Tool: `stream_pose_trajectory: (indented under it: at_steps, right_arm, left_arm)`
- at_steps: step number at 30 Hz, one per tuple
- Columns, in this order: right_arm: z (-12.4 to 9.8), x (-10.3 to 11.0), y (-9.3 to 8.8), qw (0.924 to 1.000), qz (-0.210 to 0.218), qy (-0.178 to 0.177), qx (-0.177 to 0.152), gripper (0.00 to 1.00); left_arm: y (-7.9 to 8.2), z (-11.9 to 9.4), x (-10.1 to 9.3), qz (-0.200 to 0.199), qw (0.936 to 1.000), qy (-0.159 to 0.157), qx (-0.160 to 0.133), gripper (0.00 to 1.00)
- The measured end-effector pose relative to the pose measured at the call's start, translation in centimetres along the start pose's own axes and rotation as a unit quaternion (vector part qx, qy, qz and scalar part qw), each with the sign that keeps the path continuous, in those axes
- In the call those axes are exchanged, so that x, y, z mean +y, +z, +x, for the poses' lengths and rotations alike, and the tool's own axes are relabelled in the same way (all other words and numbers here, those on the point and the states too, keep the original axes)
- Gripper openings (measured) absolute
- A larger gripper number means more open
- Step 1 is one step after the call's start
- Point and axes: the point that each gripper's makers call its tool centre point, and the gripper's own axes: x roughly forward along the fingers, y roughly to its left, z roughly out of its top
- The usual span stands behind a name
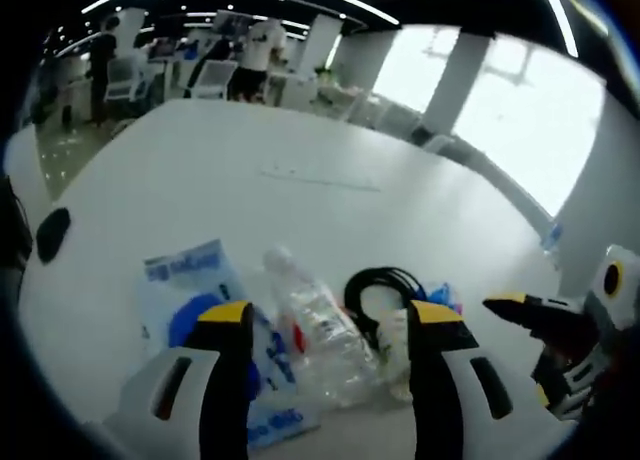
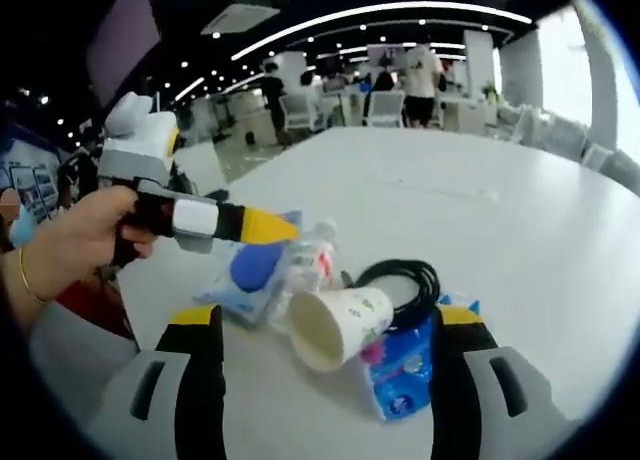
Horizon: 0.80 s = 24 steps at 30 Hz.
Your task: Arrange the tabletop items into an orderly group along one side of the table until the central work area is clear of visible clutter.
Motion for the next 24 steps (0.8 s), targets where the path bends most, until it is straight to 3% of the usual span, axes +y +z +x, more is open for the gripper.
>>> stream_pose_trajectory:
  at_steps: [7, 9, 14, 24]
  right_arm:
    - [1.1, 1.0, 1.2, 0.9998, -0.005, 0.022, 0.000, 0.84]
    - [1.7, 1.2, 1.3, 0.9996, -0.013, 0.025, 0.005, 0.84]
    - [2.9, 1.9, 1.1, 0.9989, -0.024, 0.035, 0.021, 0.84]
    - [6.1, 3.8, 1.6, 0.9969, -0.024, 0.060, 0.044, 0.79]
  left_arm:
    - [0.3, -0.7, 0.0, 0.034, 0.9993, -0.011, 0.002, 0.78]
    - [1.2, -1.0, 0.0, 0.057, 0.9981, -0.011, -0.022, 0.82]
    - [1.6, -1.8, -0.4, 0.067, 0.9972, -0.025, -0.020, 0.92]
    - [2.6, -3.4, -0.2, 0.076, 0.9954, -0.050, -0.029, 0.99]
